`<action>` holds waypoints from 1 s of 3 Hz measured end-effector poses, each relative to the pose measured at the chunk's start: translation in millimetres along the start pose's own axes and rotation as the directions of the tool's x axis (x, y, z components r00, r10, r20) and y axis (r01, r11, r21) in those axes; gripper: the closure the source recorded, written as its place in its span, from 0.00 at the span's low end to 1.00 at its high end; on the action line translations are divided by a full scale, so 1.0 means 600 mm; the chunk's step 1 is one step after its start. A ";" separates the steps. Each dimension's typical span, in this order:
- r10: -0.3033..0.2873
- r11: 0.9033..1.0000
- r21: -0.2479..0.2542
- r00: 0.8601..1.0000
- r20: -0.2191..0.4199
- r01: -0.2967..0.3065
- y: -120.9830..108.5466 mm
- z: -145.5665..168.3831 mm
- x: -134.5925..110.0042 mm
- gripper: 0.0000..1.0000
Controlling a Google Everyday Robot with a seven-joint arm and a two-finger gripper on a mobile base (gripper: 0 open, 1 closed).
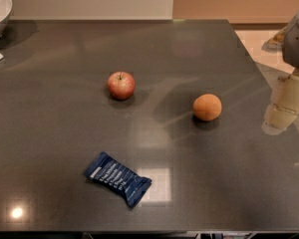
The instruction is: Move orange near rxbar blueberry
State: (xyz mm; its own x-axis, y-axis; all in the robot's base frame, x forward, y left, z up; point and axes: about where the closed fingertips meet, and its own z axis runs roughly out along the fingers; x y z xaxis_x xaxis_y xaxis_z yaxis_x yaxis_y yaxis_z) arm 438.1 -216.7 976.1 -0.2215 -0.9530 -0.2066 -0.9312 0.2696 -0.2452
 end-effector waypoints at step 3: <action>0.018 1.000 -0.026 0.999 0.029 -0.017 -0.020 0.041 -0.006 0.00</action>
Offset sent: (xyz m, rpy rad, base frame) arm 0.0094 -0.0010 -0.0093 0.0288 0.0321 -0.0103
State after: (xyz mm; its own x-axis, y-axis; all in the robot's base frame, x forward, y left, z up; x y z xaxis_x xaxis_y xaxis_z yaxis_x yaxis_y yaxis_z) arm 457.0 -213.1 956.4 -0.2293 -0.9436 -0.2387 -0.9346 0.2819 -0.2168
